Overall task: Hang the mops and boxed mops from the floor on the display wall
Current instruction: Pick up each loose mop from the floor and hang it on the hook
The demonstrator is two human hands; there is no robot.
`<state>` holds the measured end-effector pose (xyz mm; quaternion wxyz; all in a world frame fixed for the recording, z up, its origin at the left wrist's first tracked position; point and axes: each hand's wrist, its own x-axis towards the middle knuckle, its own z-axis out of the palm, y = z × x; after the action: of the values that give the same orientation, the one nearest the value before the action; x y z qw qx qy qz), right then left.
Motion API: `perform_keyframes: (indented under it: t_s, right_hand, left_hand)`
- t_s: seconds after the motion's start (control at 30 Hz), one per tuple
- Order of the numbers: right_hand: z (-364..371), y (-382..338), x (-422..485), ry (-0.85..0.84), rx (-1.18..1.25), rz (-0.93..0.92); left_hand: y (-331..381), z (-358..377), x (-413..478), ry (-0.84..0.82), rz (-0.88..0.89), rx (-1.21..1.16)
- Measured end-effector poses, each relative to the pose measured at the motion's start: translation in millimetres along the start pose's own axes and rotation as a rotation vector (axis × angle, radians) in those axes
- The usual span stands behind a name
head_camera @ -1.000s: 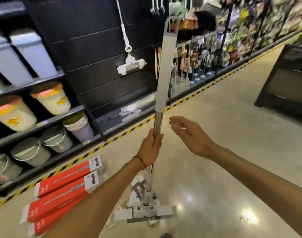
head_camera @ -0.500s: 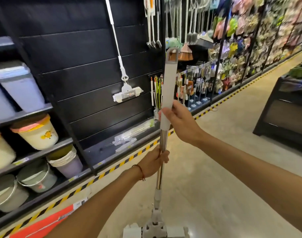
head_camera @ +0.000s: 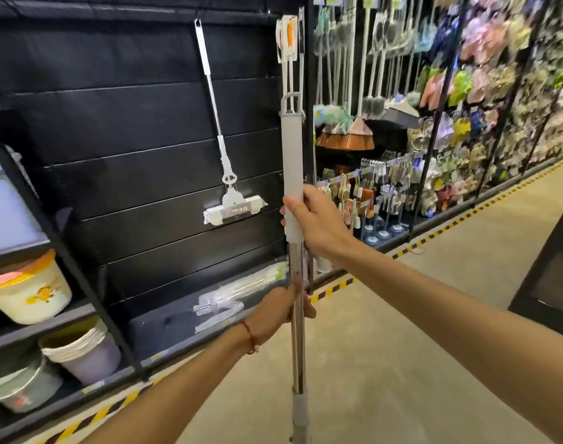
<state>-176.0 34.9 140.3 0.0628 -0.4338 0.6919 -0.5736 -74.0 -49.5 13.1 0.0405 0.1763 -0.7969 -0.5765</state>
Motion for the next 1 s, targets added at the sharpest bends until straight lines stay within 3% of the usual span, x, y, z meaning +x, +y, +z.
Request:
perform_keyframes:
  t_s: [0.33,0.63,1.0]
  right_hand:
    - [-55.1,27.2,183.0,-0.118,0.036,-0.088]
    - [-59.0,40.9,348.8,-0.12,0.169,-0.165]
    - [-45.9,44.6,566.6,-0.151,0.305,-0.161]
  left_hand:
    - [86.2,-40.4,151.2,0.244,-0.034,0.016]
    - [134.8,-120.1,281.9,0.399,0.097,0.035]
    - [193.0,-272.1,447.9,0.427,0.115,0.234]
